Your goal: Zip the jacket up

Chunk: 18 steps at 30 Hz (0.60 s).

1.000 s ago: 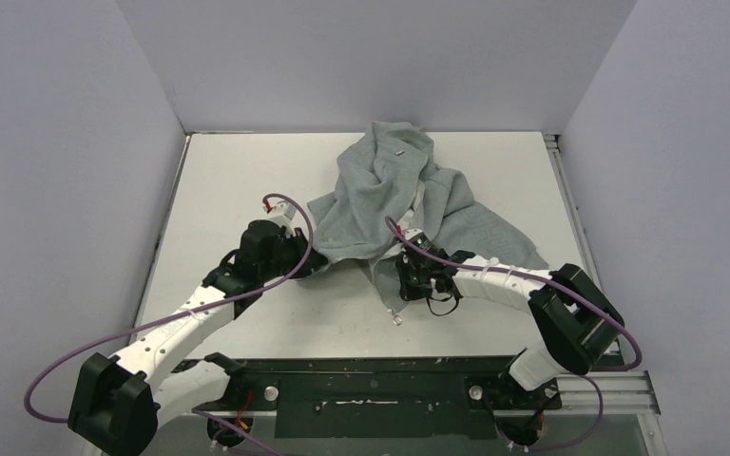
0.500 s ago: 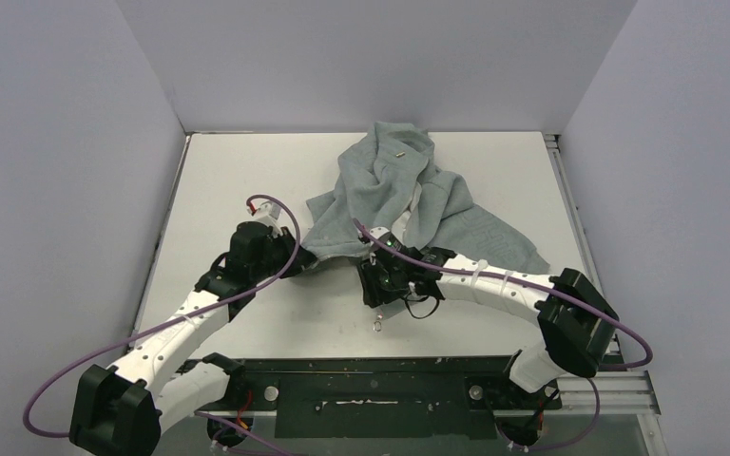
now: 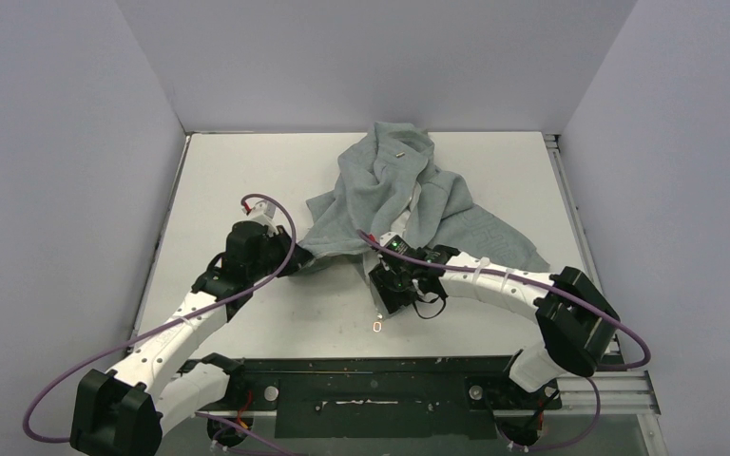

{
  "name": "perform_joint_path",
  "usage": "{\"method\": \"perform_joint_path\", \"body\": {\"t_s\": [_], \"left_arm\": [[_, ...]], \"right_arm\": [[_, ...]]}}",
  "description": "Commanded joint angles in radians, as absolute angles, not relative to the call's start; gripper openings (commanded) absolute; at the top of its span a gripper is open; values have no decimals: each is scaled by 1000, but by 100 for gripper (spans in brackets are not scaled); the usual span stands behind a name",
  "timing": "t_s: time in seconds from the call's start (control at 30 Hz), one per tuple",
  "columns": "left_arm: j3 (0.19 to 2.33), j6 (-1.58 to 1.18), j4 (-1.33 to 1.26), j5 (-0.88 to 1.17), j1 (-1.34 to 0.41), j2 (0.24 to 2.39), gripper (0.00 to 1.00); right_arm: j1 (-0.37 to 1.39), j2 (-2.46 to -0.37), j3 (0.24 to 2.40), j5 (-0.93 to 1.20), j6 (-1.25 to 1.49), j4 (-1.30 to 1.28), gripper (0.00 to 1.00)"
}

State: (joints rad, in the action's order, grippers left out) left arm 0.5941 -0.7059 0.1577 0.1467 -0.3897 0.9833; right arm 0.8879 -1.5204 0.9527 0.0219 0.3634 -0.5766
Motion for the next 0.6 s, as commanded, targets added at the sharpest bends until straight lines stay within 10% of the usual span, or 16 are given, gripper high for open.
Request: {"method": "perform_joint_path", "body": {"t_s": [0.0,0.57], "left_arm": [[601,-716,149,143,-380,965,0],[603,-713,141,155,-371,974,0]], "right_arm": [[877,-1529,964,29,345,-516,61],[900,-1609,973,12,371,-491,61]]}}
